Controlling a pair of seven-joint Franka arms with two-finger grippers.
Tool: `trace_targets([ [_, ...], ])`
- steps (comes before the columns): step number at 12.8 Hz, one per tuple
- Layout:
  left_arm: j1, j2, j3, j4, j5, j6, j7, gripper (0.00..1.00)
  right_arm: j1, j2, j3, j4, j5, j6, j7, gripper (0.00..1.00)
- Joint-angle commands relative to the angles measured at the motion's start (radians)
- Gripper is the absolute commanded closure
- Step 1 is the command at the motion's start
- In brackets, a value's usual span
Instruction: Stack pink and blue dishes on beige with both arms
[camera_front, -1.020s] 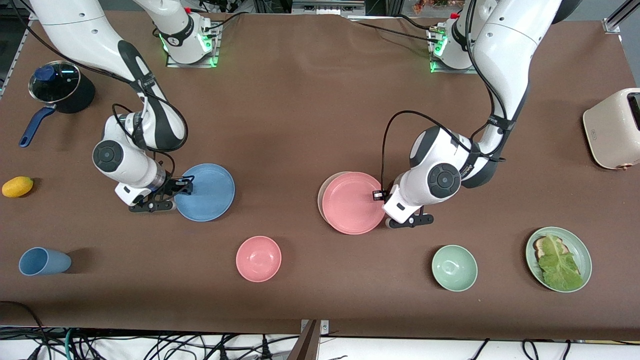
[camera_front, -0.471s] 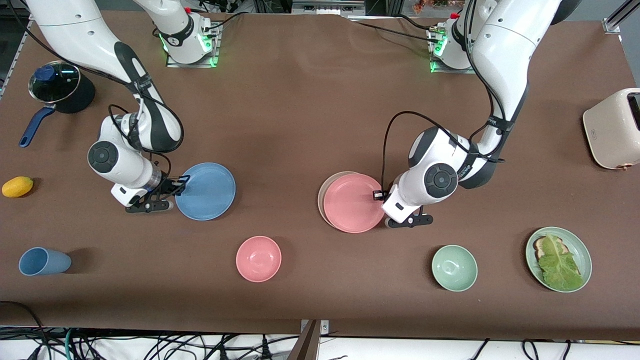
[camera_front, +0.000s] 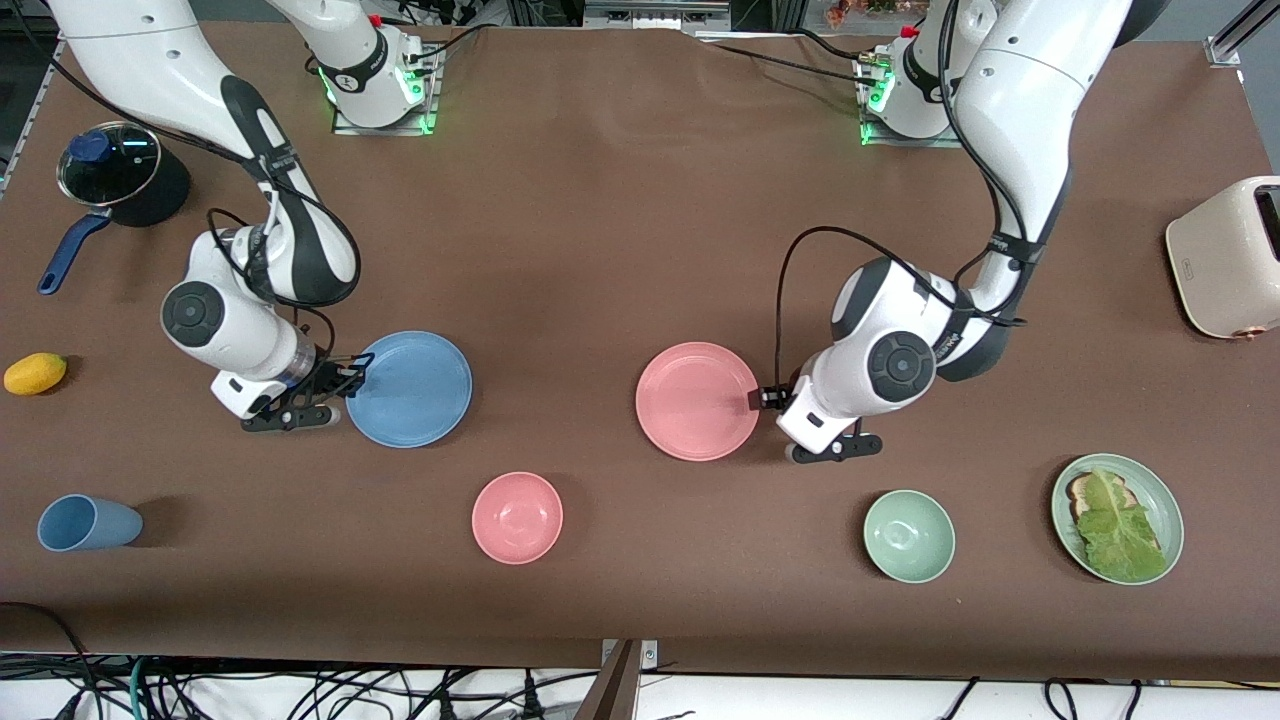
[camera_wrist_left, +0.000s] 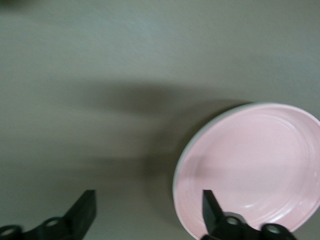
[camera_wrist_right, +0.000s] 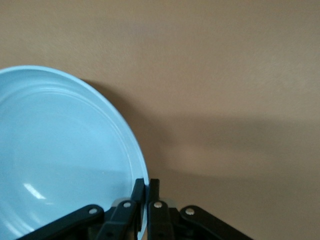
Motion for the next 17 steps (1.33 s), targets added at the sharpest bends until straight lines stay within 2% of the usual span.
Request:
trace_targets([
  [1,0.064,-0.029,-0.006,0.012,0.023,-0.056,0.004,0.00,0.011,-0.012,0.011,0.182,0.006,-0.225,-0.014,1.00],
  [4,0.174,-0.046,-0.008,0.002,0.021,-0.097,0.081,0.00,0.066,0.000,0.013,0.353,0.035,-0.394,-0.001,1.00],
  [7,0.281,-0.090,-0.008,0.005,0.021,-0.185,0.197,0.00,0.135,0.003,0.013,0.382,0.137,-0.398,0.071,1.00],
  [9,0.334,-0.124,-0.002,0.008,0.023,-0.241,0.240,0.00,0.214,0.014,0.013,0.390,0.146,-0.386,0.213,1.00],
  [12,0.403,-0.196,-0.003,0.014,0.056,-0.353,0.340,0.00,0.354,0.079,0.011,0.469,0.144,-0.344,0.488,1.00],
  [14,0.382,-0.276,0.018,-0.001,0.108,-0.401,0.415,0.00,0.443,0.121,0.013,0.489,0.144,-0.286,0.654,1.00],
  [17,0.248,-0.437,0.156,-0.049,0.104,-0.499,0.431,0.00,0.589,0.219,0.005,0.493,0.132,-0.092,0.900,1.00],
])
